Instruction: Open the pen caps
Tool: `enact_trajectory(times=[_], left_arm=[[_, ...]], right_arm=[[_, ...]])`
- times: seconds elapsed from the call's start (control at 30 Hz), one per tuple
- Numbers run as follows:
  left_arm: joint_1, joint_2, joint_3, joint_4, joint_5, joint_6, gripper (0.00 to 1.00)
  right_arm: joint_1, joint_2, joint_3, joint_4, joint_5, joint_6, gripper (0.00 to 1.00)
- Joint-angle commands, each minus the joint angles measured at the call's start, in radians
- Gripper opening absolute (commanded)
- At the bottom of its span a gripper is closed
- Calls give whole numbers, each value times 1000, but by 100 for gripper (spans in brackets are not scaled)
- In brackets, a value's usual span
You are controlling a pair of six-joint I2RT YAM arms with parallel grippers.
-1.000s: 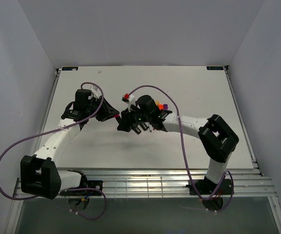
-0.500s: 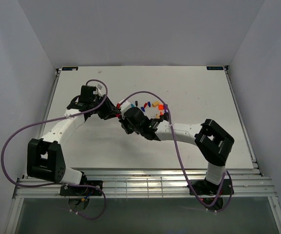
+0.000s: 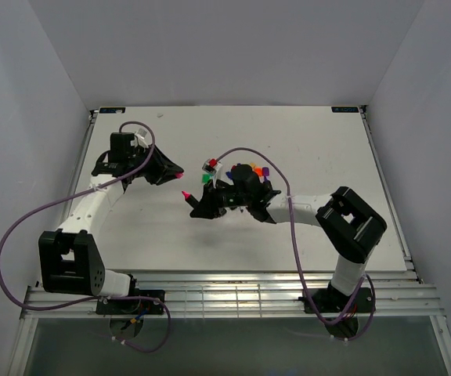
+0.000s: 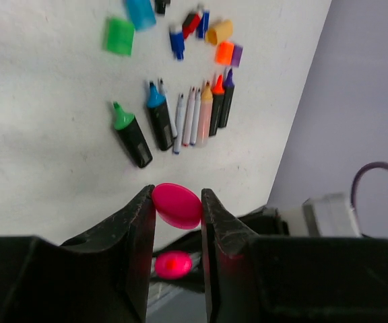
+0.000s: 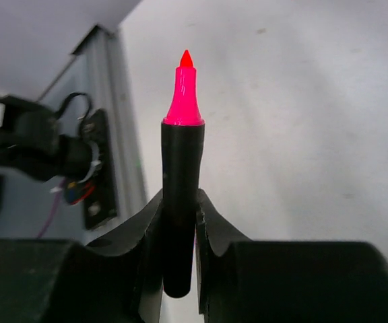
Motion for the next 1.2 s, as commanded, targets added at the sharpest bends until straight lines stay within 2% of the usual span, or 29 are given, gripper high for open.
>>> enact_trajectory(times=[0.0, 0.07, 0.1, 0.13, 0.17, 0.2, 0.33, 0.4, 0.53, 0.67, 0.83, 0.93, 1.03, 1.17], left_arm=[[51, -61, -6, 128, -64, 17, 0], [51, -64, -11, 131, -64, 19, 0], [51, -60, -11, 129, -65, 19, 0], [52, -56, -10, 120, -70, 19, 0], [54, -52, -8, 118, -74, 19, 0], [55, -49, -5, 114, -79, 19, 0], [58, -49, 35, 53, -169, 56, 0], [58, -47, 73, 19, -233, 83, 0], [58, -67, 92, -78, -307, 148, 0], [60, -135, 18, -89, -343, 174, 0], [57, 31, 21, -51, -167, 231, 0], [41, 135, 36, -3, -107, 237, 0], [8, 251, 101, -6, -116, 248, 0], [-15, 365, 164, 0, -108, 243, 0]], right_arm=[[31, 2, -8, 251, -384, 196, 8], [29, 4, 26, 209, -332, 177, 8], [32, -5, 49, 46, -289, 127, 8], [52, -13, 76, -68, -120, 59, 8], [63, -16, 103, -159, -27, -40, 8], [73, -16, 136, -268, 43, -61, 8], [73, 22, 179, -425, 298, -89, 8], [75, 80, 234, -492, 342, -124, 8], [84, 131, 236, -506, 426, -133, 8], [89, 183, 258, -517, 506, -141, 8], [92, 228, 275, -566, 608, -136, 9], [92, 228, 267, -575, 629, -130, 16], [92, 226, 259, -578, 627, -133, 23], [92, 219, 249, -574, 629, -130, 37]])
